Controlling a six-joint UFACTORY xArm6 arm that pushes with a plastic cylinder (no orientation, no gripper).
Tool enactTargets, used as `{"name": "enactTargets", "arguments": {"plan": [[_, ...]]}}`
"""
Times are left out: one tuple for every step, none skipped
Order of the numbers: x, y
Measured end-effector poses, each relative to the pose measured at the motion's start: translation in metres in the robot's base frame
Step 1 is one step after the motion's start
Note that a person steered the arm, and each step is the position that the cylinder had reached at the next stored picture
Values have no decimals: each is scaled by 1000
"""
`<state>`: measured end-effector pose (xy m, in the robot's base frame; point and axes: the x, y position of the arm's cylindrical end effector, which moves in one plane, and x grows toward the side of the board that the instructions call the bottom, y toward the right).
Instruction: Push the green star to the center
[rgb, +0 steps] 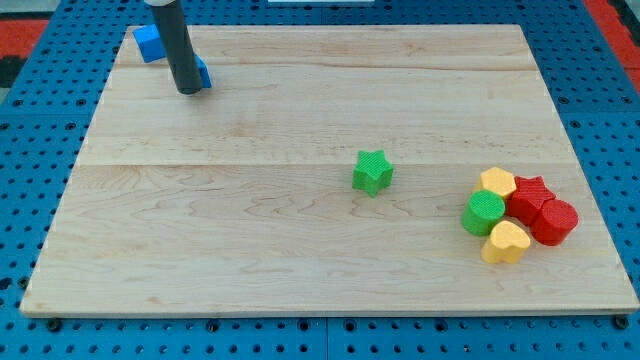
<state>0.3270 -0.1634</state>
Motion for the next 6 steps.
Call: {"name": "enactTargets", "arguments": {"plan": [[20, 114], [58, 233], [120, 279], [167, 274], [112, 212], [75, 176]]}}
